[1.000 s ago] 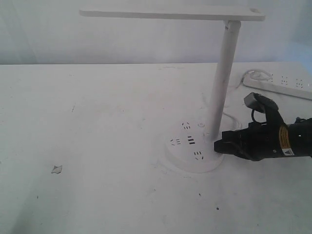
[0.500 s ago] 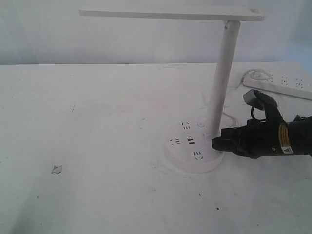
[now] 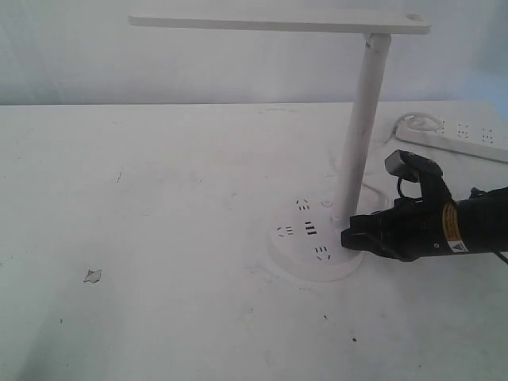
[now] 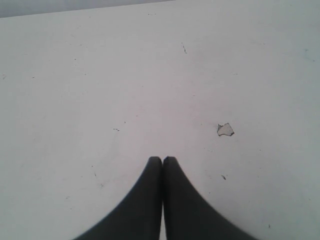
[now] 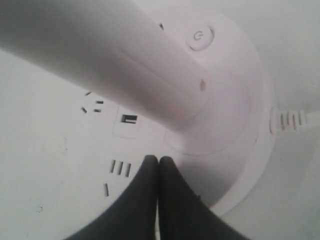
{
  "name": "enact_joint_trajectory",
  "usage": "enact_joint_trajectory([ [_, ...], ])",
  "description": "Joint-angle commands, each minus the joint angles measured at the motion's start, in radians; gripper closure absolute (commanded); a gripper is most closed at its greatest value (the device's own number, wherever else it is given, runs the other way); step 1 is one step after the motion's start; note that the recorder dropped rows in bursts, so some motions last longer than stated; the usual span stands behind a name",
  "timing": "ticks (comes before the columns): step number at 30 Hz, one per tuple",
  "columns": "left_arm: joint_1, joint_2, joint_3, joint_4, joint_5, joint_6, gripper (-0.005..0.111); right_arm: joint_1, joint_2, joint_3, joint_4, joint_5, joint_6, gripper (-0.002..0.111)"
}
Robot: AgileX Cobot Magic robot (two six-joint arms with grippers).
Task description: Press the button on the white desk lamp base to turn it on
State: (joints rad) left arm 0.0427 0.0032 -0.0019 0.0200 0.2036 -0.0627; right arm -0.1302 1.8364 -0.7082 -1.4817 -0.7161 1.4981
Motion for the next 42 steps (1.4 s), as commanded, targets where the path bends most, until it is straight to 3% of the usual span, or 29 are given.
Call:
enact_joint_trajectory([
  [1, -0.008, -0.003, 0.002, -0.004, -0.002, 0.000, 0.107, 0.002, -0.005, 0.000, -0.011, 0.029, -0.010, 0.108],
  [30, -0.008, -0.003, 0.002, -0.004, -0.002, 0.000, 0.107, 0.002, 0.038, -0.002, -0.084, 0.100, 0.032, 0.108],
  [42, -0.008, -0.003, 0.002, -0.004, -0.002, 0.000, 0.107, 0.002, -0.122, -0.040, -0.121, 0.060, 0.097, 0.108],
])
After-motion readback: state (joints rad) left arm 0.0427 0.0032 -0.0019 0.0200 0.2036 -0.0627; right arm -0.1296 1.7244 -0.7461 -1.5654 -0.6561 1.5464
